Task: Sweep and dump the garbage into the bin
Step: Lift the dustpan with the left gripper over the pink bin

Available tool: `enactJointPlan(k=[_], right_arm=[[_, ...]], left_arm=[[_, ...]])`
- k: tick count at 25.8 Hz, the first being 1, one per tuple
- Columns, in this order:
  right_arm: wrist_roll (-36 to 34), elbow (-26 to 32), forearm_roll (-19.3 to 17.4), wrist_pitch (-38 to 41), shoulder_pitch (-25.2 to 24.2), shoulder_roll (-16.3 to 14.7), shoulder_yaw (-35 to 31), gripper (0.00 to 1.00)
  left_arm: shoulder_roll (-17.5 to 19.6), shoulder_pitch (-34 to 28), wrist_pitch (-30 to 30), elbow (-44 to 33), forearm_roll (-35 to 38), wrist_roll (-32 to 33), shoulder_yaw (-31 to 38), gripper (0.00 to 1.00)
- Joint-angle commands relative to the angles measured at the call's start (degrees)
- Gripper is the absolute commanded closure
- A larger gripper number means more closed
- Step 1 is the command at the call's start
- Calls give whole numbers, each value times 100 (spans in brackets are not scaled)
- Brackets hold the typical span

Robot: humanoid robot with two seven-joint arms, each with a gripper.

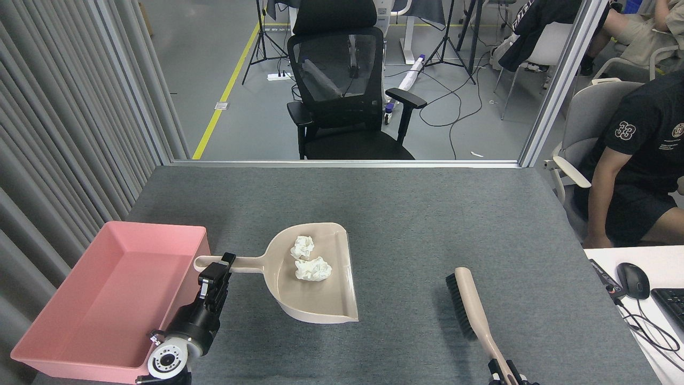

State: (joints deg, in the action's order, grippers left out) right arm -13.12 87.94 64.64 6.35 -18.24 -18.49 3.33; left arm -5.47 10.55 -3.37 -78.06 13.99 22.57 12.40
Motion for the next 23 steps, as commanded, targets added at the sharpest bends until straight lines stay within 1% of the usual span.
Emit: enactJointPlan(k=[1, 3, 4, 9, 12, 13, 14, 15, 16, 17, 20, 23], right_arm=[[38, -5, 14, -10, -4, 4, -17, 72], [38, -5, 14, -19, -4, -5, -43, 64], [38, -5, 14, -19, -4, -14, -52, 62], [47, 13, 14, -10, -4, 4, -52, 59], [47, 13, 5, -10, -4, 4, -52, 47], [47, 13, 5, -10, -4, 4, -52, 38], [47, 13, -4, -10, -4, 4, -61, 23], [38, 13, -4, -10, 5, 12, -61, 10], [47, 13, -12, -10, 14, 21, -61, 6], [38, 13, -12, -10, 14, 12, -61, 4], [38, 13, -21, -10, 14, 4, -69, 4], [38, 13, -30, -10, 14, -5, -61, 4]], left_arm=[[319, 0, 231, -183, -476, 125, 0, 80], [565, -9, 381, -289, -722, 134, 0, 80], [688, -9, 451, -333, -827, 134, 9, 80], [1374, 44, 671, -394, -1390, 134, 61, 80], [1874, 79, 732, -341, -1934, 116, 202, 80], [2015, 123, 759, -306, -2058, 116, 307, 80], [2129, 150, 776, -245, -2110, 125, 404, 80], [2235, 158, 768, -166, -2128, 134, 483, 80], [2314, 158, 759, -122, -2137, 134, 527, 80], [2402, 150, 724, -95, -2163, 143, 536, 80], [2639, 97, 715, -60, -2409, 152, 545, 80], [2868, 106, 662, 230, -2576, 152, 589, 80]])
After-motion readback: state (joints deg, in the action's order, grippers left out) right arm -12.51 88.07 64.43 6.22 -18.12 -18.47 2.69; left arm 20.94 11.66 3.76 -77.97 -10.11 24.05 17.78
